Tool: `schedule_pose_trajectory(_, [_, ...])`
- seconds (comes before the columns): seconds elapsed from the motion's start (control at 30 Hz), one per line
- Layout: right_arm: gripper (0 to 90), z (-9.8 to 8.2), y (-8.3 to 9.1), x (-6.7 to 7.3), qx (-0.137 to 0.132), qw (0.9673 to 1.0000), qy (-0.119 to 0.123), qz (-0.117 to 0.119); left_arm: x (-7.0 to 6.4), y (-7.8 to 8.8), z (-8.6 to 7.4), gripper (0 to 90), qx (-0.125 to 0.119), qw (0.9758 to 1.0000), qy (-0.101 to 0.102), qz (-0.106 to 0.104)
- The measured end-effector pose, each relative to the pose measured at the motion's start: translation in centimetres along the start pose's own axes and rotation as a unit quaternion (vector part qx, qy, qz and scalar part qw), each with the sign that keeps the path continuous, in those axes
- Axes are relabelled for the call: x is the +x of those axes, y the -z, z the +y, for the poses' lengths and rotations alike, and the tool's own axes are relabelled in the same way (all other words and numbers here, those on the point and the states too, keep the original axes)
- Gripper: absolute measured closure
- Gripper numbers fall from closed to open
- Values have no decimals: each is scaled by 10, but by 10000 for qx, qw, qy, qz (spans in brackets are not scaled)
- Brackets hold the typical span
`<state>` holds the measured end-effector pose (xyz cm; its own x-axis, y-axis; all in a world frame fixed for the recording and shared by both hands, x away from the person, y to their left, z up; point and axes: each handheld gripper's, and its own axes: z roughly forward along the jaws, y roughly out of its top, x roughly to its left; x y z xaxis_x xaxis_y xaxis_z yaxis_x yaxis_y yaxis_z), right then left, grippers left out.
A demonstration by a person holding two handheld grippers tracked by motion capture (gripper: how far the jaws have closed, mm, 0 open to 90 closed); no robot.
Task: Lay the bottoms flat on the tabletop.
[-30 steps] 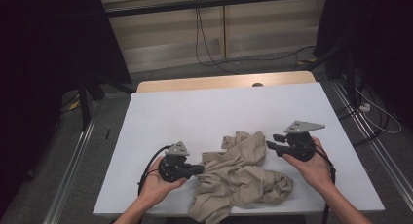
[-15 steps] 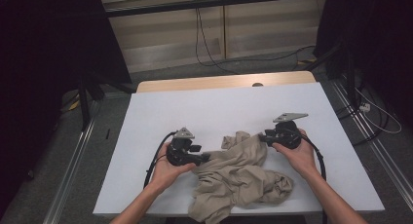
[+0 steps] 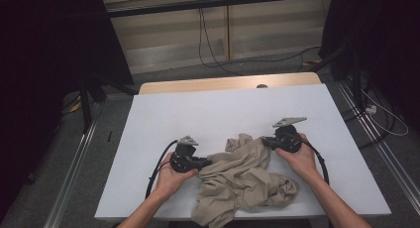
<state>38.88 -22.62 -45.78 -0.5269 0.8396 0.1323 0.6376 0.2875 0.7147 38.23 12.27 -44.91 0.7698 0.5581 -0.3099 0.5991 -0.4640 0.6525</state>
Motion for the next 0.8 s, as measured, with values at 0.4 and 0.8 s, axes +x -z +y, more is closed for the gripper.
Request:
schedule_pose_trajectory(0.4, [854, 9, 40, 0, -942, 9953, -6, -223, 19, 46, 17, 855, -992, 9925, 156, 698])
schedule_pose_trajectory(0.8, [841, 8, 39, 22, -1023, 9933, 440, 309, 39, 56, 6, 855, -996, 9888, 197, 1094])
